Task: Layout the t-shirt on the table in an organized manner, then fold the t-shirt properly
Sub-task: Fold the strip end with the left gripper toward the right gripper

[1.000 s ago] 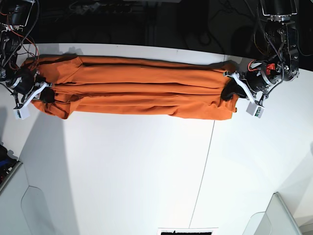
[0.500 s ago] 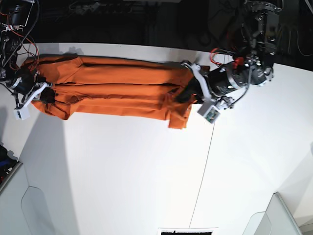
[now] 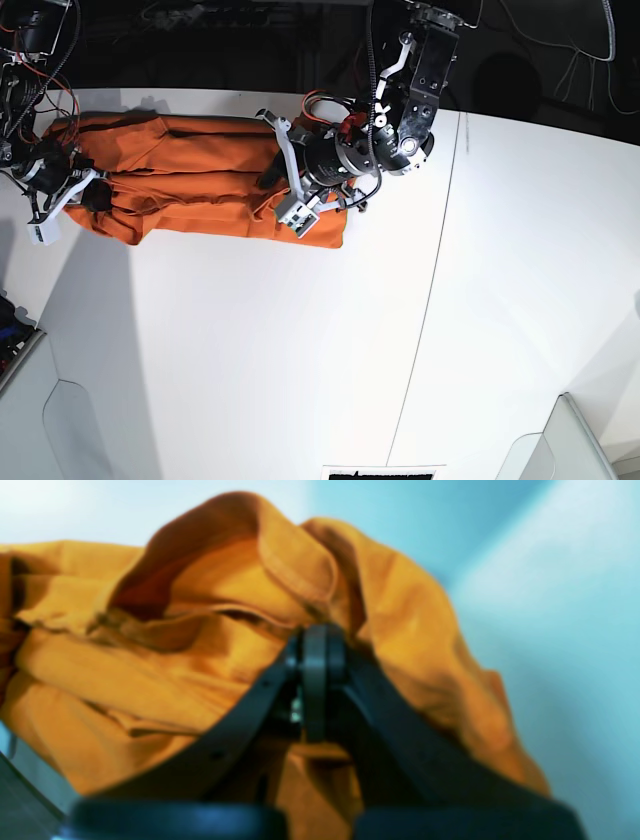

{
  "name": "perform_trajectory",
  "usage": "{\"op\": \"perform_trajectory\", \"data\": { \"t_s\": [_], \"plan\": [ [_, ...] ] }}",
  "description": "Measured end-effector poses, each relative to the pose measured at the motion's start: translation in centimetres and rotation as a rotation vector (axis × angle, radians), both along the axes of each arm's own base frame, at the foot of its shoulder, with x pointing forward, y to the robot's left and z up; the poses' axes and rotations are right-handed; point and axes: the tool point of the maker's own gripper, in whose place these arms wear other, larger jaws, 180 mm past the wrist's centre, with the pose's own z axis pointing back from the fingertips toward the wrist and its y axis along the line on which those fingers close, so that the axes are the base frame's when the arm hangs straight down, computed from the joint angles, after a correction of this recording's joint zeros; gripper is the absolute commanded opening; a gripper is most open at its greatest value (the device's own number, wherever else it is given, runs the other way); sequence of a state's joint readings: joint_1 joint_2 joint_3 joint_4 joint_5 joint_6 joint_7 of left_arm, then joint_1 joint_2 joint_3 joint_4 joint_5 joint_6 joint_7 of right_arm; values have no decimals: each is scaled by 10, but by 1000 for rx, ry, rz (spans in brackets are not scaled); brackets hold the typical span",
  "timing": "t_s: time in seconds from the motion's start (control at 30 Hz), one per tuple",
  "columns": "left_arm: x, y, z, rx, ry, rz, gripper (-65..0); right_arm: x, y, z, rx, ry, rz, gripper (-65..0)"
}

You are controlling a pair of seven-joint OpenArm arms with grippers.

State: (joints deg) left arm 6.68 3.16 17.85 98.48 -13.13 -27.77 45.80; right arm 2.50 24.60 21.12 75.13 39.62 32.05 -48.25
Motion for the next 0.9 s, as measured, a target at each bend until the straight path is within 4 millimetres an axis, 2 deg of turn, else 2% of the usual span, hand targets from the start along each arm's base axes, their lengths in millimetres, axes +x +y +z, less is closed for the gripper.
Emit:
{"op": "perform_trajectory", "data": {
  "t_s": [0.03,0.07,0.1,0.2,0.27,0.43,0.57,0.63,0.77,0.8,0.9],
  "plan": [
    [0,-5,0,-10,3,-6,-304,1,1,1,9,-4,-1,-650],
    [1,-9,2,-21,2,-9,-257,1,2,2,18,-6,-2,-650],
    [3,-13,5,-35,-4,-8,-249,1,3,2,20,-5,-1,-650],
    [7,-24,16,-81,-11,-6,-249,2,5,5,29,-13,5,-458],
    [7,-34,26,-147,-4,-5,-249,4,7,14,20,-33,16,-404],
    [2,-52,44,-274,19,-26,-249,20,-8,59,-42,-160,8,-403],
    [-3,-59,52,-325,11,-68,-250,22,-36,76,-102,-188,-28,-403],
    [-3,-59,52,-325,14,-70,-250,20,-54,79,-157,-178,-48,-397],
    [-5,-59,49,-306,20,-76,-250,8,-84,69,-223,-114,-77,-259],
    [-4,-57,47,-298,23,-75,-250,2,-88,63,-224,-89,-81,-234],
    [0,-48,42,-282,37,-50,-250,-19,-90,46,-178,-29,-89,-228]
  ]
}}
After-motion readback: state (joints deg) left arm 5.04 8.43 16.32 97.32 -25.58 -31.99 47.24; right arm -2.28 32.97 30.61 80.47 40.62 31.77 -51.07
